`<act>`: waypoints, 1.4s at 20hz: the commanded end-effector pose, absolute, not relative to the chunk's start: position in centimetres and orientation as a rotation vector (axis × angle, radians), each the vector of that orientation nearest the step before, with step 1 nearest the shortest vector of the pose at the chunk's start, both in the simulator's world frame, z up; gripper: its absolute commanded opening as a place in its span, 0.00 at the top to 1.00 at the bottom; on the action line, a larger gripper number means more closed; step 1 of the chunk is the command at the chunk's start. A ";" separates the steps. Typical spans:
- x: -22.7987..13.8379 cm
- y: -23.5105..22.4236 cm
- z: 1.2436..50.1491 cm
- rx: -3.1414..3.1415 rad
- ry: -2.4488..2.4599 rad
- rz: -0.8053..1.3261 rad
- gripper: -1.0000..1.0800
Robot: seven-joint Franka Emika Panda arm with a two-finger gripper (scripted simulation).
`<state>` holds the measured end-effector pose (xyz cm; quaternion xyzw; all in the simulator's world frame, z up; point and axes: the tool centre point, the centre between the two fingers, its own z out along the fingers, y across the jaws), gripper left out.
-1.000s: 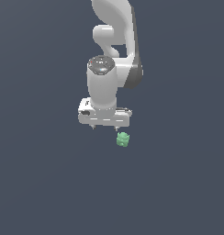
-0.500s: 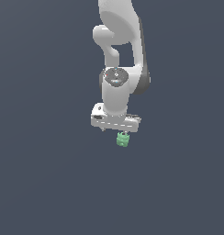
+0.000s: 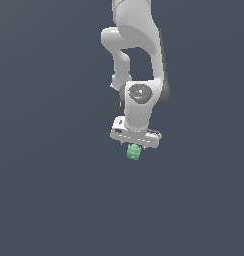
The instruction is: Pick up the object and move it to a goal position.
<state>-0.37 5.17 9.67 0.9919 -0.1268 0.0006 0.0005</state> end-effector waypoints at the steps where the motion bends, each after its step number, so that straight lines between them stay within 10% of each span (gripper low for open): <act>1: -0.5 5.7 9.2 3.113 -0.420 0.001 0.04; 23: -0.6 5.9 4.0 3.112 -0.430 0.000 0.04; 24: -0.6 5.9 4.0 3.112 -0.430 0.000 1.00; 28: -0.6 5.9 4.0 3.112 -0.430 0.000 1.00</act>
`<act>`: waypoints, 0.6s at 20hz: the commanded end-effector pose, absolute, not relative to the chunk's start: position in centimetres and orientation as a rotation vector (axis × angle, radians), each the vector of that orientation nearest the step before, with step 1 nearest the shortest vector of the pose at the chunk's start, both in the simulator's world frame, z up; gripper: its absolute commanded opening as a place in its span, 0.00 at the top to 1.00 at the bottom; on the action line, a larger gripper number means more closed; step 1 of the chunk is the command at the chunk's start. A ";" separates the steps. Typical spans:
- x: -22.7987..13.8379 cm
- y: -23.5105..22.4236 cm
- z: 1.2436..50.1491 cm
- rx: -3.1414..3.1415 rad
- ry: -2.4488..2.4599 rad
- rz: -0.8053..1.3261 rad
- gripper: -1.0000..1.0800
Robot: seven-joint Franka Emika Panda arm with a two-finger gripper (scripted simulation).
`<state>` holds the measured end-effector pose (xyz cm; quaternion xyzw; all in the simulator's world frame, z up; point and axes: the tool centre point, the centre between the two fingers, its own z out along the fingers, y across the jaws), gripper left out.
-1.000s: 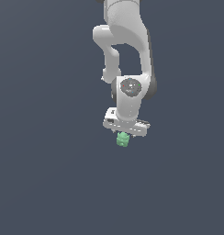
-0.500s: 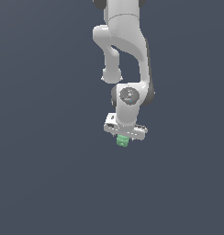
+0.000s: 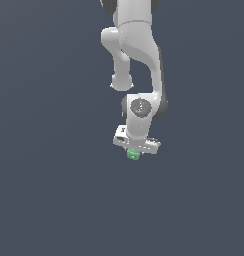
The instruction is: Pick up the object and move it to a goal position.
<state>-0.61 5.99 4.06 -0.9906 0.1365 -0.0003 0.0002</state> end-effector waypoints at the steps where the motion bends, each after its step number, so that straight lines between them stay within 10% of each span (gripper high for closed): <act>1: -0.6 5.9 4.0 -3.112 0.430 0.000 1.00; 12: -1.2 6.4 4.3 -3.112 0.429 -0.001 1.00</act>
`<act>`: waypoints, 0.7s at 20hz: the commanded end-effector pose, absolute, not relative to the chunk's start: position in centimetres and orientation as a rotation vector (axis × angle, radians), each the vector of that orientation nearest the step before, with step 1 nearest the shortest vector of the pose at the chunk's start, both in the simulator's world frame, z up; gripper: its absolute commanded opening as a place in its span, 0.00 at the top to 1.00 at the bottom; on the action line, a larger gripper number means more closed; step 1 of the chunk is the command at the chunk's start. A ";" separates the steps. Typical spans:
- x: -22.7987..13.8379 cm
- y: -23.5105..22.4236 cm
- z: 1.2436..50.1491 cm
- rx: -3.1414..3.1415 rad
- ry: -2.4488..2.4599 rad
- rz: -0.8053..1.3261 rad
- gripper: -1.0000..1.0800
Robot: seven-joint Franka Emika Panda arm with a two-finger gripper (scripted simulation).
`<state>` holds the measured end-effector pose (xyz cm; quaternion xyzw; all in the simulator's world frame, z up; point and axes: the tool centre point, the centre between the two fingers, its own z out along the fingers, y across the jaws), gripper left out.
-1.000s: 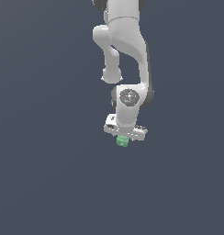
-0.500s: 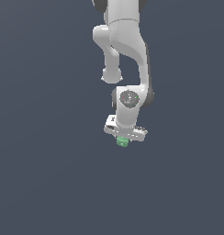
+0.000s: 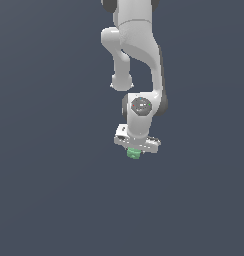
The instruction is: Pick up the object and move it to a goal position.
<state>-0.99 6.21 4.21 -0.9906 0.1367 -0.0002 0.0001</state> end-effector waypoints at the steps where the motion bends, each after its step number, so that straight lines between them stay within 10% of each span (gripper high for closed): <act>1: -1.4 6.5 4.4 -3.112 0.429 -0.001 1.00; 14: -7.8 10.8 7.6 -3.112 0.429 -0.001 1.00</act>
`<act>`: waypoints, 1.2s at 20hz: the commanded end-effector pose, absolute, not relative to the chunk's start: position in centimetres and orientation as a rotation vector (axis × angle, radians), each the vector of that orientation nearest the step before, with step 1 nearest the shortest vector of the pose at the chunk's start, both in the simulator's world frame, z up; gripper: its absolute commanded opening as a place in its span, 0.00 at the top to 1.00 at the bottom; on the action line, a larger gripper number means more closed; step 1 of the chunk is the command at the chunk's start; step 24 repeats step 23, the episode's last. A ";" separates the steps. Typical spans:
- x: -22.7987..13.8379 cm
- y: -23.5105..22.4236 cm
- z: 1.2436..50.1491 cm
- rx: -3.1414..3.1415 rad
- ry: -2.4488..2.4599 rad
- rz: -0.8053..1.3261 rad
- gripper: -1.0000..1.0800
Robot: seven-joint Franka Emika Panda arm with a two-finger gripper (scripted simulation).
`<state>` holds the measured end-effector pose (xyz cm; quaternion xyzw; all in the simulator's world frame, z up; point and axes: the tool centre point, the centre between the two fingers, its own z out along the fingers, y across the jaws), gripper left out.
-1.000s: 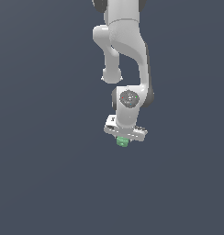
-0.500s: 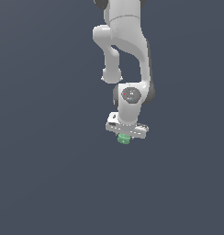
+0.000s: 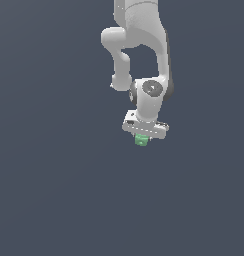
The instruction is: Pick up the object and move it to a goal position.
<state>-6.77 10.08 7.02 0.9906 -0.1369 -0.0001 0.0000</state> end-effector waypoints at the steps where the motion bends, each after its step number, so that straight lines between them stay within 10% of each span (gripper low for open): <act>1: -8.5 11.3 7.9 3.112 -0.429 0.001 1.00; 24: -14.9 16.1 11.3 3.112 -0.430 0.000 1.00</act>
